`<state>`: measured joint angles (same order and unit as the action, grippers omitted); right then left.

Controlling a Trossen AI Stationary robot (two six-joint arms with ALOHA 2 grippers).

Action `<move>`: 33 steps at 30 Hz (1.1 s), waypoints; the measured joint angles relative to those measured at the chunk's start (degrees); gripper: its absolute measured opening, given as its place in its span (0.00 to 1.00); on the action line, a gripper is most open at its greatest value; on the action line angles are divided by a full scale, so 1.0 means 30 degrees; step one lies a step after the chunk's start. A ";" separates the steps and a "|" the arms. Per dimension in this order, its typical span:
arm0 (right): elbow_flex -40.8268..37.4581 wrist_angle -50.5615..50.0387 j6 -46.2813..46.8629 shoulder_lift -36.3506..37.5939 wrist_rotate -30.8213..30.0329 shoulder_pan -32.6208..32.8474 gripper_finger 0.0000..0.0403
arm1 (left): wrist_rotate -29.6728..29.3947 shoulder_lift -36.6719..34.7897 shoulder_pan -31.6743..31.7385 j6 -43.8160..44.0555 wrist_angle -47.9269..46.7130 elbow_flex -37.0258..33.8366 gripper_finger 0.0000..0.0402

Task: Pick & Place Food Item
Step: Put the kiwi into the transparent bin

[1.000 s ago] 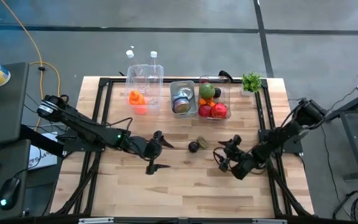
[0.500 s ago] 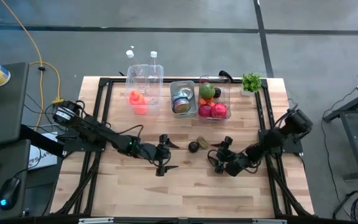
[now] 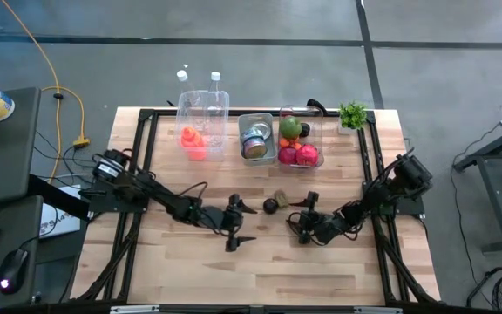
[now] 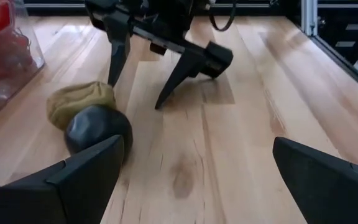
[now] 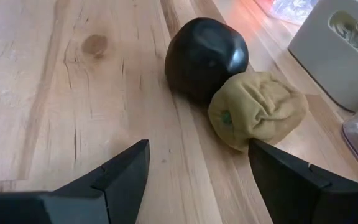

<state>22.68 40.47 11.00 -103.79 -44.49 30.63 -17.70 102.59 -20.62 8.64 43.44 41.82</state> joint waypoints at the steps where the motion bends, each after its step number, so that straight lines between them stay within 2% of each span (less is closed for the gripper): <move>1: 0.0000 -0.0019 -0.0018 0.0007 -0.0006 0.0000 0.65 | 0.0000 0.0150 0.0000 0.0007 0.0109 0.0000 0.99; 8: -0.0043 -0.0216 -0.1398 0.0682 -0.0426 0.0181 0.65 | 0.0004 0.0187 -0.0098 0.0015 0.0095 0.0000 0.99; 13: -0.0036 0.0043 -0.0327 0.1749 -0.4712 0.0724 0.65 | 0.0062 0.0184 -0.0182 0.0000 -0.0040 0.0000 0.99; 16: -0.0036 0.0370 0.1115 0.2242 -0.6024 0.0729 0.65 | 0.0055 0.0187 -0.0180 -0.0002 -0.0038 0.0000 0.99; 19: 0.0026 0.0528 0.2773 0.2450 -0.4902 0.0232 0.65 | 0.0055 0.0187 -0.0175 0.0000 -0.0029 0.0000 0.99; 24: 0.0262 0.0280 0.3468 0.2202 -0.2198 -0.1057 0.65 | 0.0055 0.0187 -0.0175 0.0071 -0.0029 0.0000 0.99; 30: 0.0645 -0.0192 0.3586 0.1996 -0.0777 -0.2085 0.65 | 0.0048 0.0187 -0.0168 0.0087 -0.0021 0.0000 0.99; 33: 0.0721 -0.1018 0.4727 0.1988 -0.0396 -0.2330 0.65 | 0.0048 0.0187 -0.0189 0.0134 -0.0021 0.0000 0.99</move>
<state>24.84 37.41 25.19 -97.82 -45.68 23.64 -17.56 103.15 -21.19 9.05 43.38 41.82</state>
